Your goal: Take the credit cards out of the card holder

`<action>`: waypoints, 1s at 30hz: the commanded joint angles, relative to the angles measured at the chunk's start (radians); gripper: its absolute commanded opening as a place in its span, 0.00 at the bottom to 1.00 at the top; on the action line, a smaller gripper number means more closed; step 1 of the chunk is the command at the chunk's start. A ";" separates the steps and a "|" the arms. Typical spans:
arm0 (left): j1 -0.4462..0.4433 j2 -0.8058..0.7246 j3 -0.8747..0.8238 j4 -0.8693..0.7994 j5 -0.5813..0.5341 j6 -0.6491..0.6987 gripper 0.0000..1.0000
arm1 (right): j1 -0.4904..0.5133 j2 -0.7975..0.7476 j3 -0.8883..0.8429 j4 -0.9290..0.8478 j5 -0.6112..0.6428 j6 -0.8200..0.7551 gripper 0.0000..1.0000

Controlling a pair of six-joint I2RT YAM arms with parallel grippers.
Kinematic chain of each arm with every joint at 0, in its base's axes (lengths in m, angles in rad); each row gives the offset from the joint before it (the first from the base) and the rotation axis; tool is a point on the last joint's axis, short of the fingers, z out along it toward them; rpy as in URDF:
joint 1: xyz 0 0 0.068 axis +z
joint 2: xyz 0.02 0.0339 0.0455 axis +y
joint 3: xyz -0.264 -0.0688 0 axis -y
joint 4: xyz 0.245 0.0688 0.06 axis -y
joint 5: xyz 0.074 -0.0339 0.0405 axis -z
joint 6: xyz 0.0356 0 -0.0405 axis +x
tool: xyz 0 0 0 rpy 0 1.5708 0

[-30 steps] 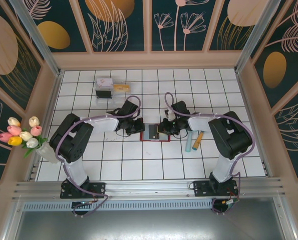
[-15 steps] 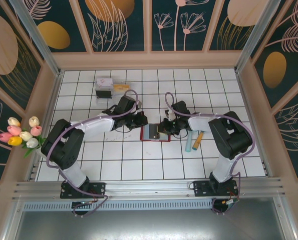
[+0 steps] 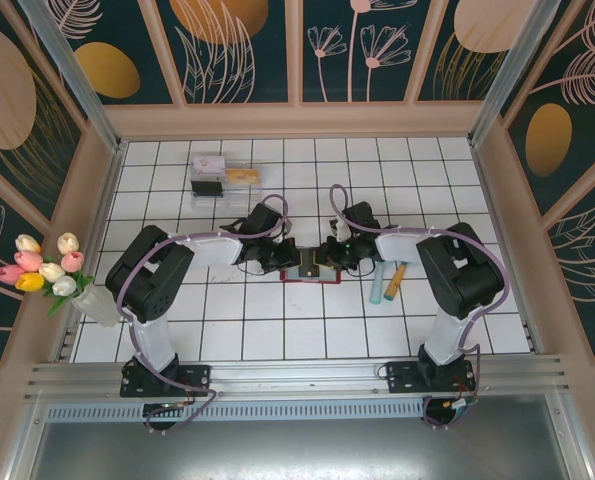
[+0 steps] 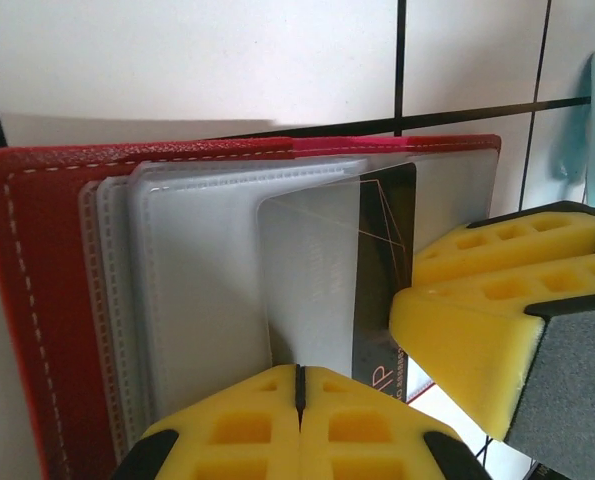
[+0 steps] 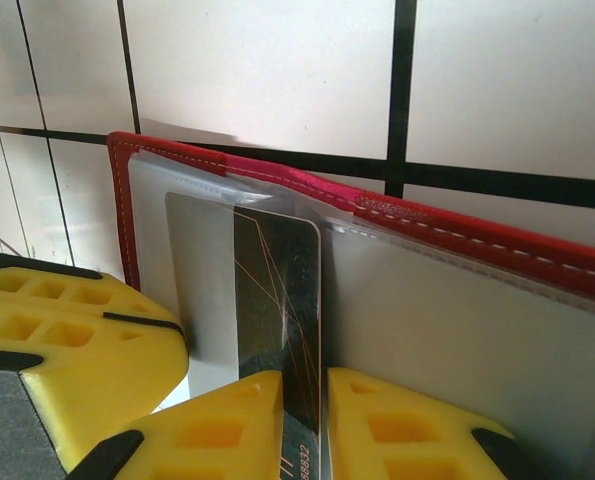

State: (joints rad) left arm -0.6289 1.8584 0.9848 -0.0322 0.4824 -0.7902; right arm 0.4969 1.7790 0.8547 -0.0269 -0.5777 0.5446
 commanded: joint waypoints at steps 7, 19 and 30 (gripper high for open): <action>-0.004 0.035 0.004 -0.076 -0.067 0.005 0.00 | -0.010 0.013 -0.041 0.089 -0.083 0.039 0.24; -0.004 0.016 -0.003 -0.108 -0.122 0.013 0.02 | -0.022 -0.008 -0.048 0.057 -0.034 0.033 0.14; -0.003 -0.038 0.037 -0.085 -0.117 0.000 0.24 | -0.049 -0.205 -0.108 -0.010 -0.012 -0.026 0.04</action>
State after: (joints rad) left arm -0.6361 1.8534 1.0046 -0.0689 0.4095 -0.7898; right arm 0.4622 1.6371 0.7765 -0.0078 -0.6010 0.5518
